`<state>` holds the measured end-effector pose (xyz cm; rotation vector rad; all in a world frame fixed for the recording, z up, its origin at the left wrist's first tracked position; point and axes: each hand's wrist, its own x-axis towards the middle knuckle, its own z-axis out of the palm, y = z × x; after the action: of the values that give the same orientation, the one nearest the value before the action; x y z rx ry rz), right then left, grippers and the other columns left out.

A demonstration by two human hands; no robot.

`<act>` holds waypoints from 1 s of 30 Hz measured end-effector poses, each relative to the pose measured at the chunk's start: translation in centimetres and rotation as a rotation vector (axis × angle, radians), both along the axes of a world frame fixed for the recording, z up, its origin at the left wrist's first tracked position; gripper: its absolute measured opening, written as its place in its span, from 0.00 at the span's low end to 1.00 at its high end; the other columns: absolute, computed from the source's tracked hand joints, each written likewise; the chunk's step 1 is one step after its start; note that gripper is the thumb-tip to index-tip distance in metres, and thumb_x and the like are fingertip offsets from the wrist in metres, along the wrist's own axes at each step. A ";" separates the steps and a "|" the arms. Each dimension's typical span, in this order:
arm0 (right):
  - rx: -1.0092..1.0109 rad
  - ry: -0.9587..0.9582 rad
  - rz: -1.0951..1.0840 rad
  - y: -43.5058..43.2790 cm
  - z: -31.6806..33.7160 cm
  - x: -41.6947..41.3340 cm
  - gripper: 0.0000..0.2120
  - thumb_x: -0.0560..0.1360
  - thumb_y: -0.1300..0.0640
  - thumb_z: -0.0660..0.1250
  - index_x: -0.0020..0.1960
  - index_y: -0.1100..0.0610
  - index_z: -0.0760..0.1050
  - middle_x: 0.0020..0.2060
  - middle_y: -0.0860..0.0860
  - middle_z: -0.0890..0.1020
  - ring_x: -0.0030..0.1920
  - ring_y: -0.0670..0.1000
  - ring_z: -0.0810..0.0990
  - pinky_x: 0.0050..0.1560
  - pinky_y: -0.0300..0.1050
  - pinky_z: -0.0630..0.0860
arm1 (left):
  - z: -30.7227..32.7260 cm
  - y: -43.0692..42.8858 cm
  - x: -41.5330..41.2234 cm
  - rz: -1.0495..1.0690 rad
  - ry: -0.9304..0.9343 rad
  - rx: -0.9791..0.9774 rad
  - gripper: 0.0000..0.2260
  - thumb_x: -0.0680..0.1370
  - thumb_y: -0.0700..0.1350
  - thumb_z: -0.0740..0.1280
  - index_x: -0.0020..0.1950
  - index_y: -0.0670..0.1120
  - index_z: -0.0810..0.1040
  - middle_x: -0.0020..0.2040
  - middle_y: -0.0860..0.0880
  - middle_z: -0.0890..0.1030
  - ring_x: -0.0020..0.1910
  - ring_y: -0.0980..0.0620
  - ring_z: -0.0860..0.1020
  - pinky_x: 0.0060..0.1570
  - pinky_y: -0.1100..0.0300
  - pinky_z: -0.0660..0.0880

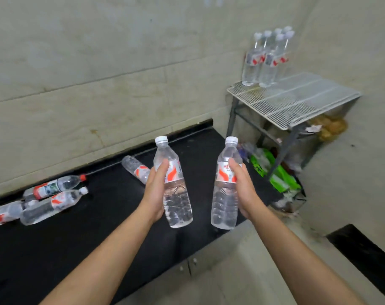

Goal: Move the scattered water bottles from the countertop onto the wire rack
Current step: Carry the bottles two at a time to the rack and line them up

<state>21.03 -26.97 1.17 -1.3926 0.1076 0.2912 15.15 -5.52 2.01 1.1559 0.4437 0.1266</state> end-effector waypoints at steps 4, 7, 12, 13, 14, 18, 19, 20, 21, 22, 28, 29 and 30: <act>-0.029 -0.032 -0.054 -11.1 1.5 0.7 0.20 0.72 0.39 0.71 0.59 0.48 0.80 0.50 0.53 0.87 0.49 0.54 0.85 0.58 0.56 0.78 | 1.1 -11.4 2.4 -0.108 -0.015 0.038 0.22 0.77 0.58 0.69 0.64 0.45 0.74 0.46 0.45 0.81 0.42 0.49 0.81 0.45 0.51 0.78; -0.069 -0.073 -0.096 -17.6 2.5 1.0 0.12 0.77 0.44 0.69 0.58 0.46 0.80 0.49 0.50 0.87 0.46 0.47 0.86 0.50 0.45 0.78 | 2.0 -18.4 4.3 -0.190 -0.011 0.071 0.19 0.78 0.57 0.68 0.61 0.46 0.75 0.46 0.45 0.81 0.41 0.49 0.81 0.44 0.50 0.78; -0.069 -0.081 -0.197 -24.6 3.3 2.9 0.12 0.77 0.42 0.69 0.55 0.48 0.80 0.41 0.46 0.86 0.40 0.44 0.84 0.47 0.44 0.77 | 3.4 -26.4 8.0 -0.296 -0.066 0.193 0.17 0.78 0.55 0.69 0.59 0.45 0.76 0.47 0.45 0.84 0.43 0.51 0.82 0.49 0.51 0.79; -0.085 -0.084 -0.220 -25.5 3.5 3.5 0.13 0.76 0.41 0.69 0.56 0.47 0.80 0.41 0.43 0.86 0.41 0.41 0.84 0.48 0.43 0.76 | 3.6 -27.6 8.7 -0.312 -0.085 0.213 0.14 0.80 0.53 0.67 0.59 0.44 0.75 0.46 0.46 0.84 0.41 0.53 0.83 0.47 0.54 0.80; -0.110 -0.091 -0.234 -26.4 3.6 4.2 0.12 0.77 0.41 0.68 0.55 0.45 0.79 0.42 0.40 0.86 0.42 0.39 0.84 0.48 0.42 0.76 | 3.7 -28.7 9.7 -0.325 -0.100 0.228 0.11 0.81 0.50 0.66 0.58 0.45 0.76 0.45 0.47 0.84 0.40 0.54 0.83 0.44 0.57 0.79; -0.172 -0.117 -0.296 -29.7 4.2 7.5 0.23 0.71 0.33 0.69 0.57 0.47 0.79 0.47 0.46 0.87 0.48 0.46 0.86 0.52 0.47 0.79 | 4.6 -32.3 14.4 -0.352 -0.133 0.196 0.17 0.79 0.51 0.69 0.62 0.42 0.76 0.50 0.42 0.84 0.46 0.48 0.84 0.48 0.51 0.80; -0.179 -0.125 -0.309 -30.4 4.5 8.4 0.22 0.73 0.35 0.70 0.58 0.49 0.79 0.47 0.48 0.87 0.47 0.46 0.86 0.50 0.44 0.79 | 5.0 -33.1 15.6 -0.357 -0.147 0.175 0.22 0.76 0.54 0.71 0.64 0.41 0.75 0.53 0.37 0.83 0.48 0.44 0.83 0.52 0.45 0.79; -0.181 -0.138 -0.318 -31.6 4.7 9.8 0.19 0.76 0.39 0.70 0.58 0.51 0.79 0.47 0.49 0.87 0.45 0.45 0.85 0.46 0.41 0.78 | 5.2 -34.2 17.3 -0.359 -0.160 0.150 0.26 0.74 0.56 0.72 0.64 0.40 0.75 0.54 0.35 0.82 0.49 0.42 0.81 0.54 0.42 0.78; -0.181 -0.146 -0.330 -32.7 4.9 11.3 0.16 0.78 0.42 0.69 0.59 0.52 0.79 0.48 0.51 0.87 0.44 0.45 0.85 0.44 0.39 0.78 | 5.3 -35.3 19.2 -0.360 -0.175 0.130 0.27 0.72 0.57 0.72 0.64 0.41 0.75 0.53 0.35 0.82 0.49 0.42 0.81 0.53 0.42 0.78; -0.200 -0.162 -0.336 -33.8 5.3 12.9 0.15 0.79 0.43 0.68 0.59 0.53 0.79 0.48 0.52 0.87 0.44 0.46 0.85 0.43 0.38 0.78 | 5.4 -36.4 21.0 -0.354 -0.194 0.109 0.26 0.73 0.57 0.72 0.63 0.42 0.75 0.50 0.39 0.82 0.47 0.44 0.81 0.50 0.46 0.79; -0.281 -0.241 -0.436 -38.8 8.5 24.6 0.16 0.79 0.42 0.68 0.57 0.53 0.79 0.46 0.49 0.87 0.43 0.44 0.85 0.44 0.37 0.78 | 7.7 -41.9 32.8 -0.342 -0.293 0.052 0.15 0.81 0.52 0.67 0.65 0.47 0.76 0.53 0.45 0.84 0.49 0.48 0.84 0.52 0.49 0.81; -0.296 -0.256 -0.449 -39.2 9.4 26.6 0.15 0.79 0.42 0.68 0.56 0.53 0.79 0.46 0.50 0.87 0.44 0.45 0.85 0.45 0.39 0.78 | 8.4 -42.3 34.6 -0.340 -0.301 0.055 0.14 0.81 0.52 0.67 0.64 0.49 0.76 0.54 0.45 0.84 0.51 0.46 0.84 0.56 0.46 0.81; -0.316 -0.274 -0.463 -39.7 10.1 28.6 0.14 0.79 0.42 0.67 0.55 0.52 0.79 0.46 0.49 0.87 0.44 0.45 0.85 0.46 0.40 0.78 | 9.2 -42.6 36.4 -0.333 -0.315 0.084 0.12 0.81 0.52 0.66 0.63 0.50 0.76 0.56 0.46 0.84 0.53 0.46 0.84 0.59 0.44 0.80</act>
<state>49.62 -66.63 11.32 -1.6589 0.2522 -0.3143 51.57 -48.11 11.19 1.2515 -0.0356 0.0358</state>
